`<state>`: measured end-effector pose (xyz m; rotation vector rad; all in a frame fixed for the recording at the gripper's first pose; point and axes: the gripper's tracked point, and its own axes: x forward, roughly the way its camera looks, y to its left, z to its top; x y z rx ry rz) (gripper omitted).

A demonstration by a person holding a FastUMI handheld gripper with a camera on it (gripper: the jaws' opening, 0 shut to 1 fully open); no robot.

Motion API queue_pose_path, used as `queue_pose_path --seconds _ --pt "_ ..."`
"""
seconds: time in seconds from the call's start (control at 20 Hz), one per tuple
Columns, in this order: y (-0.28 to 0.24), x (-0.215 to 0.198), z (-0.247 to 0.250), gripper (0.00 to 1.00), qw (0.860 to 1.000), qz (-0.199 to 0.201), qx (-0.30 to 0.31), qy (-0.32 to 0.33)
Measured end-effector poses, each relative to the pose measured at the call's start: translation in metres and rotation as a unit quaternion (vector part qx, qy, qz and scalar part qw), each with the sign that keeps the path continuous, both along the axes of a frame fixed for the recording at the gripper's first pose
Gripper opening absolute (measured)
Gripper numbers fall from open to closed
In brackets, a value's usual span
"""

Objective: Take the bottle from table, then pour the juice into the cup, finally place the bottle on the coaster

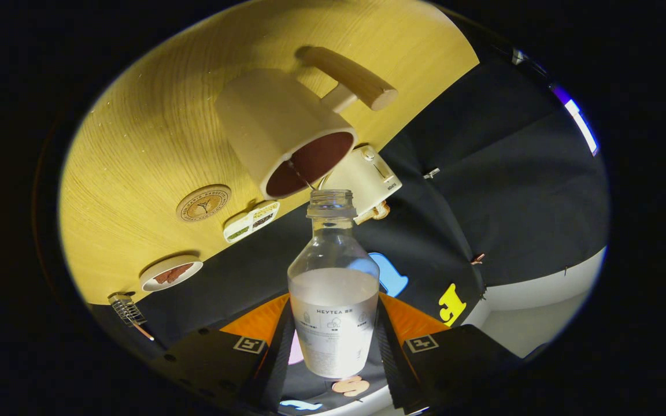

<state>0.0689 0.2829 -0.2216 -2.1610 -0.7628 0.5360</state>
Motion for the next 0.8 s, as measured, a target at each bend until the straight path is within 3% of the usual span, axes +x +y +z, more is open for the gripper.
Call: queue_pose_path --seconds 0.8 --pt "0.0006 0.0042 -0.0006 0.72 1.000 -0.010 0.004 0.016"
